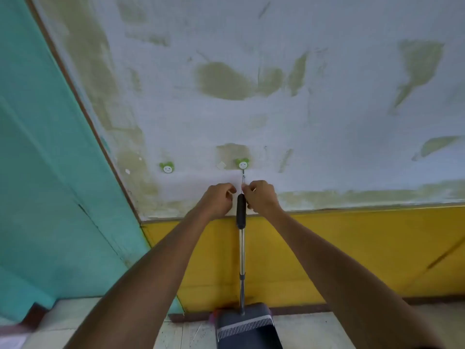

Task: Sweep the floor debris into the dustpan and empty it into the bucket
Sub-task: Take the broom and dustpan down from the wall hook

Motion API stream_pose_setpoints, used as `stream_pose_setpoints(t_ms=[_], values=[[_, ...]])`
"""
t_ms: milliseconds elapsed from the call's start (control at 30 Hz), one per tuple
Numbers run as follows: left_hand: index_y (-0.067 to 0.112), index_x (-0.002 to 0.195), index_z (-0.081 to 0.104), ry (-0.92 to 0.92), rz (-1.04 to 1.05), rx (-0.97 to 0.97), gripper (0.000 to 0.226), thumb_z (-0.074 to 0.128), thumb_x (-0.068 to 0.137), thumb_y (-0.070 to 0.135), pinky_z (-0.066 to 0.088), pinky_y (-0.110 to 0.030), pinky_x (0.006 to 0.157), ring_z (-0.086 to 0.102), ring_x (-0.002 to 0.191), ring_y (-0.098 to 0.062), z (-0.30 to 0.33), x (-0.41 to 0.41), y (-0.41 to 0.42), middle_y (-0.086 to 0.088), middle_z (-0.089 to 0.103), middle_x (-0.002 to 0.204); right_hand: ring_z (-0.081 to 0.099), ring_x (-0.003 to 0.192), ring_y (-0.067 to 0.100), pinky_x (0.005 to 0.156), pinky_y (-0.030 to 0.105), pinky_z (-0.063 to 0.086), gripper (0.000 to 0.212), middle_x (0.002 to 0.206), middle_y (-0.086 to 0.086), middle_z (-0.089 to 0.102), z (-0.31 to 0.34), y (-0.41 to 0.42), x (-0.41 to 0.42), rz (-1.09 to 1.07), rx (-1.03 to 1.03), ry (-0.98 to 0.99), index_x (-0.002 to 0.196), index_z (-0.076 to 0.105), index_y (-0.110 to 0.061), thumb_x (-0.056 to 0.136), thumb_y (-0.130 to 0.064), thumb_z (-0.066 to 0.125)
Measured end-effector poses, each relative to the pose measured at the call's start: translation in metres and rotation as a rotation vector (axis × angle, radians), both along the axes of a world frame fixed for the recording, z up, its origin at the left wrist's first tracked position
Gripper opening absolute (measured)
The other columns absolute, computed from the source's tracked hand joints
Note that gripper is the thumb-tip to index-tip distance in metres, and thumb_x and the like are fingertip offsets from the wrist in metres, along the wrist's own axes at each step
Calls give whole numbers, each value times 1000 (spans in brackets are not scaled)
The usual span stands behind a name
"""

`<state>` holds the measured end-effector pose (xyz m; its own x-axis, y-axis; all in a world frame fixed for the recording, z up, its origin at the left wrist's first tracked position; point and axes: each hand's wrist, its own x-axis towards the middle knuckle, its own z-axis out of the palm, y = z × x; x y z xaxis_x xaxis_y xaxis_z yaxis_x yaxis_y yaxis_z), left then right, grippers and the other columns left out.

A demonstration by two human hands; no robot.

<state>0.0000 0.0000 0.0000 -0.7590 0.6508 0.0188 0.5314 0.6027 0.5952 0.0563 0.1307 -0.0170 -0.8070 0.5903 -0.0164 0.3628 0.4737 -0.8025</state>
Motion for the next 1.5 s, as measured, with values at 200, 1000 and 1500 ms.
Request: stream_pose_setpoints(t_ms=[200, 1000, 1500], values=[[12, 88, 76, -4, 122, 258, 17, 60, 92, 17, 51, -30, 64, 61, 70, -14, -6, -13, 30, -2, 72, 79, 59, 57, 24, 53, 32, 46, 22, 64, 12, 68, -4, 16, -6, 74, 105, 157, 75, 71, -4, 90, -18, 62], [16, 69, 39, 38, 101, 457, 23, 44, 90, 9, 31, -24, 48, 43, 58, -14, 71, 58, 5, -1, 47, 71, 70, 78, 19, 72, 35, 58, 12, 77, 5, 72, 68, -20, 92, 48, -187, 419, 83, 68, -12, 92, -12, 60], [12, 67, 41, 80, -49, 583, 20, 44, 86, 9, 30, -23, 43, 44, 53, -11, 143, 206, 2, 3, 45, 63, 67, 79, 26, 74, 42, 56, 21, 82, 5, 73, 56, -79, 238, -112, -372, 637, 79, 75, -27, 91, -30, 58]])
